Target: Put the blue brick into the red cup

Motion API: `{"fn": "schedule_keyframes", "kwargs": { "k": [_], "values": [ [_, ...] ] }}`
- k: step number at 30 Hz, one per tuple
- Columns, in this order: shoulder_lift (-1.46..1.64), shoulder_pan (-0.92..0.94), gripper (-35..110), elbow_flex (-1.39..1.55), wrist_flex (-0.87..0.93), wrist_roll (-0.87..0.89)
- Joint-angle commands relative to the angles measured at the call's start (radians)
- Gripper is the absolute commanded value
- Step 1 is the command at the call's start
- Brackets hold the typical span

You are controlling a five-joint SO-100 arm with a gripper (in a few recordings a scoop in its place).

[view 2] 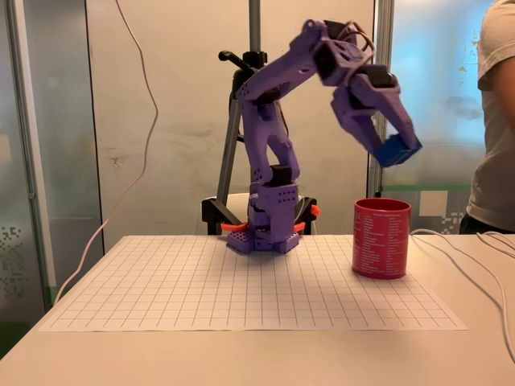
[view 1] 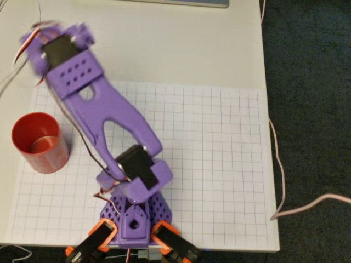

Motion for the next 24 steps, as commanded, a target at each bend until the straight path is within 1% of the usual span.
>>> {"fn": "schedule_keyframes", "kwargs": {
  "k": [1,5,9,14,18,19,20,21,22,24],
  "values": [
    [0.121,-0.175,0,0.104,0.043,0.094],
    [0.229,-0.270,0,0.232,0.072,0.161],
    [0.302,-0.305,0,0.319,0.078,0.199],
    [0.304,-0.345,0,0.341,0.092,0.253],
    [0.293,-0.344,0,0.339,0.087,0.241],
    [0.290,-0.353,14,0.339,0.101,0.232],
    [0.287,-0.360,52,0.339,0.132,0.258],
    [0.290,-0.367,59,0.337,0.143,0.273],
    [0.302,-0.367,61,0.336,0.144,0.285],
    [0.322,-0.370,62,0.337,0.147,0.278]
  ]
}}
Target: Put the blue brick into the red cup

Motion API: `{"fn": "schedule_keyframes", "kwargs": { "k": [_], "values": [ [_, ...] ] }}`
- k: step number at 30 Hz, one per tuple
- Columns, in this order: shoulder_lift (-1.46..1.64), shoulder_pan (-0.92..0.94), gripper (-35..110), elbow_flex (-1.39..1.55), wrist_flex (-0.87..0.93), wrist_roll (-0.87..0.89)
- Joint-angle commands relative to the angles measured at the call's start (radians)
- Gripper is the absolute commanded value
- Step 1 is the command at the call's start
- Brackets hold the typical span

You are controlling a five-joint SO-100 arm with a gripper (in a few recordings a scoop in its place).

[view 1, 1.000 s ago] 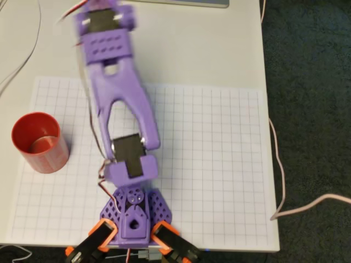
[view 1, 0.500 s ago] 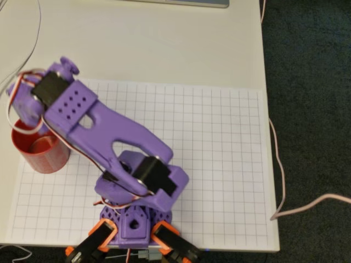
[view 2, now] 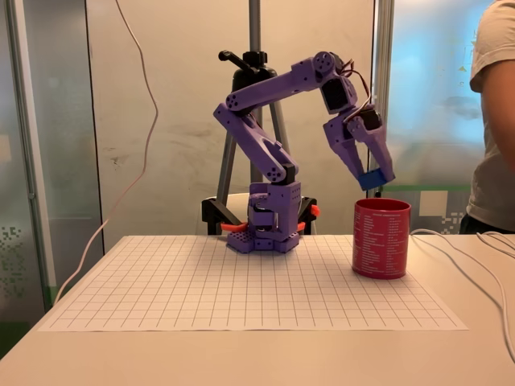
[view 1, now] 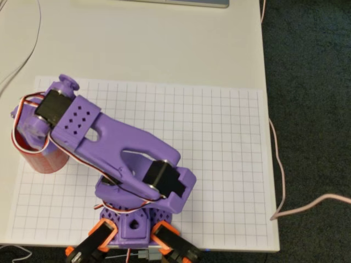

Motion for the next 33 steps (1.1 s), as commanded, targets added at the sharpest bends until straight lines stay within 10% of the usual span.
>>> {"fn": "schedule_keyframes", "kwargs": {
  "k": [1,13,14,16,23,33],
  "values": [
    [0.057,-0.005,62,-0.012,0.006,0.011],
    [0.067,0.003,61,0.002,0.000,-0.003],
    [0.067,0.006,55,0.006,-0.008,-0.015],
    [0.058,0.025,0,0.012,-0.054,-0.037],
    [0.089,0.126,0,0.091,-0.158,-0.061],
    [0.155,0.968,0,0.252,-0.617,-0.150]
  ]
}}
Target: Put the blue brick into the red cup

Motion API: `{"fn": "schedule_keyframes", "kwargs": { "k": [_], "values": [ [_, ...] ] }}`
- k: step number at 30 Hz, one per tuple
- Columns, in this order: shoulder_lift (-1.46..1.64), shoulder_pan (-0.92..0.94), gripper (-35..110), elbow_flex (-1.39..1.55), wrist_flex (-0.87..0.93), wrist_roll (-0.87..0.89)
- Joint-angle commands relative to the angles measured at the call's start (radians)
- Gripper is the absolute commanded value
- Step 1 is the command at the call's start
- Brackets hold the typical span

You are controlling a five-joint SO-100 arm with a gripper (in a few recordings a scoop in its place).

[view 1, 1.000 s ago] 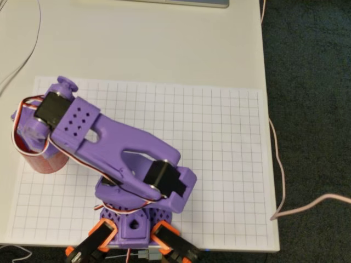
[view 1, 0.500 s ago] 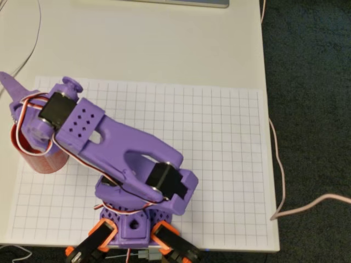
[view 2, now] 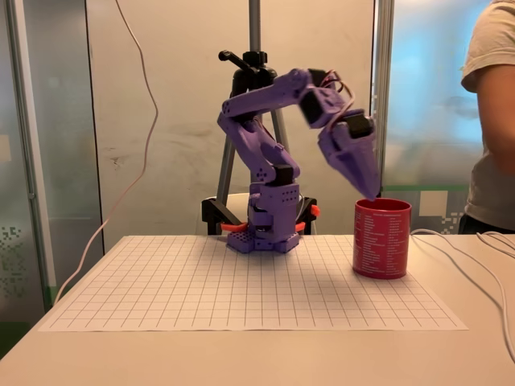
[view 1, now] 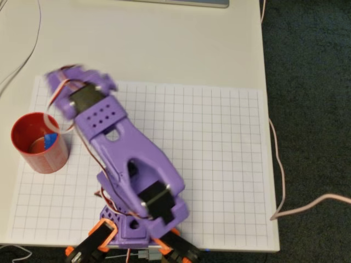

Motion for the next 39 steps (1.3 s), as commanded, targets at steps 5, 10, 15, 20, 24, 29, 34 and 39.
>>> {"fn": "schedule_keyframes", "kwargs": {
  "k": [5,10,15,20,24,29,34,39],
  "values": [
    [0.199,0.538,0,-0.054,-0.126,-0.052],
    [0.508,0.566,0,-0.023,-0.084,-0.120],
    [0.713,0.548,0,0.066,-0.055,-0.186],
    [0.753,0.503,0,0.164,-0.018,-0.175],
    [0.753,0.453,0,0.327,-0.041,-0.186],
    [0.753,0.436,0,0.515,-0.028,-0.153],
    [0.753,0.436,0,0.652,-0.026,-0.144],
    [0.753,0.434,0,0.730,-0.041,-0.141]
  ]
}}
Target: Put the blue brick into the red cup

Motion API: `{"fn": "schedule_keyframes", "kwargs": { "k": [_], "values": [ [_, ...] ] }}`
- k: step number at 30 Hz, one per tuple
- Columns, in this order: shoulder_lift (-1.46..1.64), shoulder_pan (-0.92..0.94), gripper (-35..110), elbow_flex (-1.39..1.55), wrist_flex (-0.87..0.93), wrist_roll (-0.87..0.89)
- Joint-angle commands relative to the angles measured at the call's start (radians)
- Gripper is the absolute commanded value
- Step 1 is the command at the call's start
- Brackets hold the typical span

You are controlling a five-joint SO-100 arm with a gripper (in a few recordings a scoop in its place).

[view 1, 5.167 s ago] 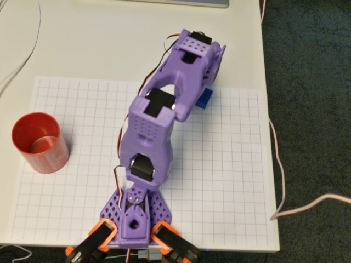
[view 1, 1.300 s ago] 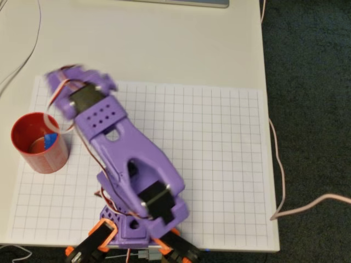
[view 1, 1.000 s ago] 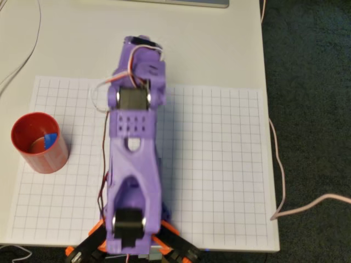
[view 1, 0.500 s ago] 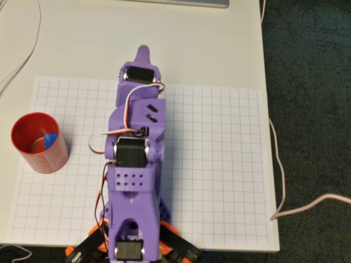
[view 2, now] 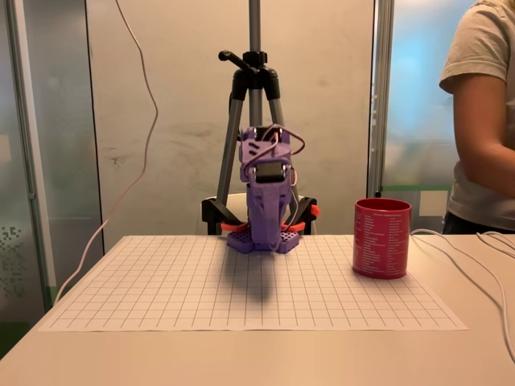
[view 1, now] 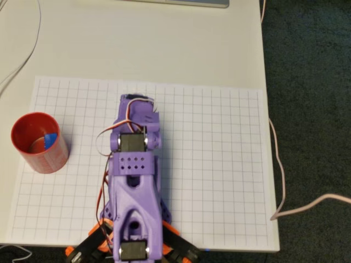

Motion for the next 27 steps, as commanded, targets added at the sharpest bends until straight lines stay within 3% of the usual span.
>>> {"fn": "schedule_keyframes", "kwargs": {
  "k": [1,27],
  "values": [
    [0.014,-0.017,0,-0.003,-0.008,0.008],
    [0.014,-0.025,1,-0.002,-0.017,0.015]
  ]
}}
